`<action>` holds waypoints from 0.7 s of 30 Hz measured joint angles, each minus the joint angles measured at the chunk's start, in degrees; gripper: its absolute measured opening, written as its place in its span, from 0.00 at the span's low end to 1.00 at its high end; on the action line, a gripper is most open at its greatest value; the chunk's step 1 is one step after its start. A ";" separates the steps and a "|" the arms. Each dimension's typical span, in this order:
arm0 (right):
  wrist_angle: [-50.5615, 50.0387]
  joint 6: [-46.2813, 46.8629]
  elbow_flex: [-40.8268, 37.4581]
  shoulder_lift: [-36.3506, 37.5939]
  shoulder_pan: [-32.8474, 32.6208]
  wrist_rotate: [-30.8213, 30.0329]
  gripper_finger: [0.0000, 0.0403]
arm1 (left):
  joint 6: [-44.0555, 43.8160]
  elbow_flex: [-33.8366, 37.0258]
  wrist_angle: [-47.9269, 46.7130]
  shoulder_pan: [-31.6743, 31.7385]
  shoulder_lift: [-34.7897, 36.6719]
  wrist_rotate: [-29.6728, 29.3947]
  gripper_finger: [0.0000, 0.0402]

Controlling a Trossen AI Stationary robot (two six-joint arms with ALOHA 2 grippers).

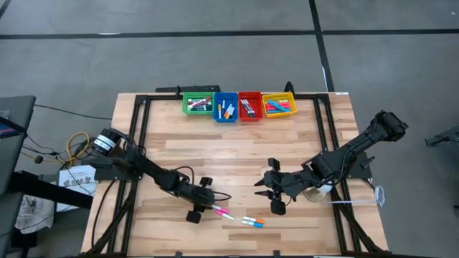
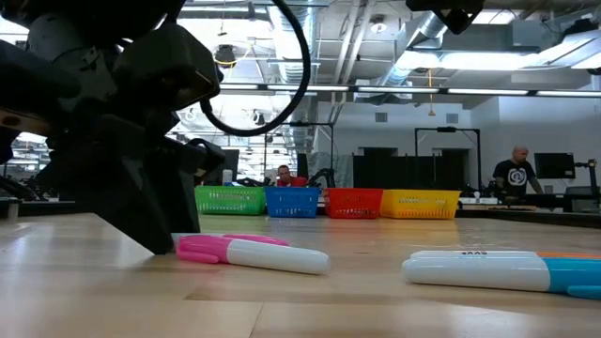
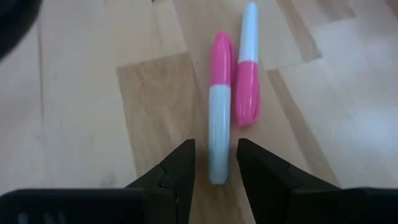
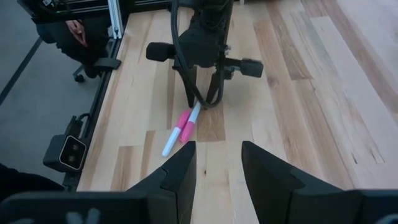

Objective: Pick & Place Markers
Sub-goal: Put the top small pink highlighter pen into the blue bin

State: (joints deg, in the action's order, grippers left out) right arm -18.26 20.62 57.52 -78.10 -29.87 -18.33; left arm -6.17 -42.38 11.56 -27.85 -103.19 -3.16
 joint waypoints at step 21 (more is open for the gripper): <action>0.11 1.03 0.00 0.00 0.00 0.11 0.29 | 0.93 0.03 0.23 -0.32 -1.04 -0.67 0.09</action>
State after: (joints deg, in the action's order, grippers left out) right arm -18.15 21.65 57.52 -78.10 -29.87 -18.22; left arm -5.24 -42.35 11.79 -28.16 -104.23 -3.83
